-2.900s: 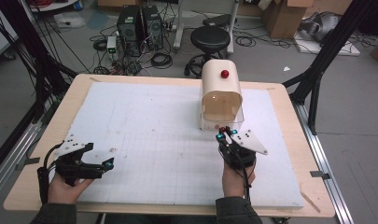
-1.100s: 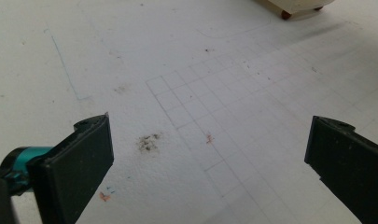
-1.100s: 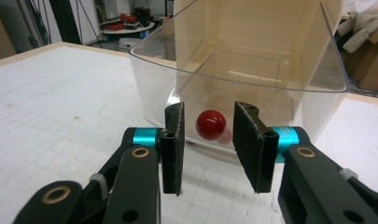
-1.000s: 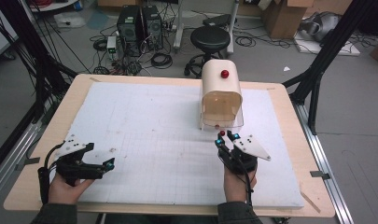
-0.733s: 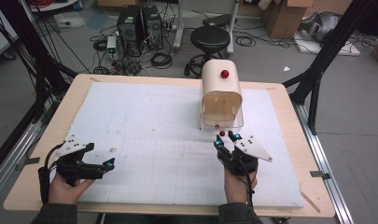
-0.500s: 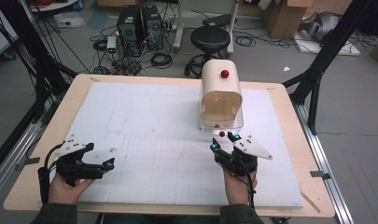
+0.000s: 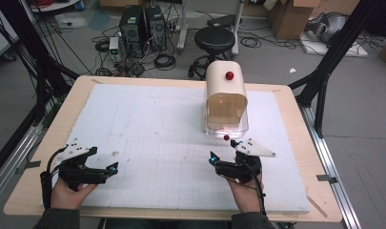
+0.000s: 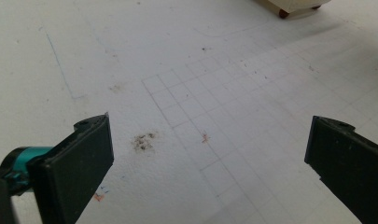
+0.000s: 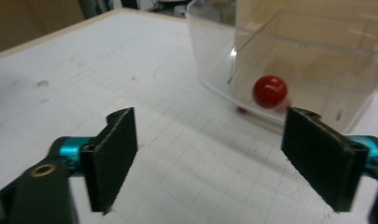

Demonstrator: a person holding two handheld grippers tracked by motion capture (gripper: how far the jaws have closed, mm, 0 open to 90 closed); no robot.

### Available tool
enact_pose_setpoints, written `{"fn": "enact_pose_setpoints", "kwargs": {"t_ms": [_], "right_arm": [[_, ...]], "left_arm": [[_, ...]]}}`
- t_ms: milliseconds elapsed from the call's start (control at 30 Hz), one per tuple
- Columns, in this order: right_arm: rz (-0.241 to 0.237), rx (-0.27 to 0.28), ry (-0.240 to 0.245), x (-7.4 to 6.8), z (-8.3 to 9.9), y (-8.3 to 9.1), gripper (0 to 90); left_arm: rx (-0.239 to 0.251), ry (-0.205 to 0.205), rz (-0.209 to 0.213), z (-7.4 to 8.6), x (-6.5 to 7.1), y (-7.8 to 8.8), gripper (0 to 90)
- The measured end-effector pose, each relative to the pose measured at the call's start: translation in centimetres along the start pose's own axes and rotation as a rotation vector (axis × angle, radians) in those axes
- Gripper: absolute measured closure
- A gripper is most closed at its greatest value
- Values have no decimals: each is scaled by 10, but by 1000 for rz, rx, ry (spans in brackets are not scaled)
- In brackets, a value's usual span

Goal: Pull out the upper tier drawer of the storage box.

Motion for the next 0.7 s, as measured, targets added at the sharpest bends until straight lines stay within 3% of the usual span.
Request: {"fn": "enact_pose_setpoints", "kwargs": {"t_ms": [400,567,700], "right_arm": [[-107,-56,13,-4,14,-2,103],[-115,-62,15,1,19,-1,87],[-96,-80,6,10,24,0,3]], "left_arm": [[-3,6,12,3,-1,0,17],[-2,0,22,3,1,0,17],[-2,-1,24,4,2,0,17]]}}
Point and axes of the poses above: each handheld gripper's, and its own axes: y roughly backward along the jaws, z roughly out of its underside, x roughly to its right, the point moved 9 cm from there along -y, roughly forward along the jaws, and after that the axes turned 10 degrees about y, right-handed, at the moved point
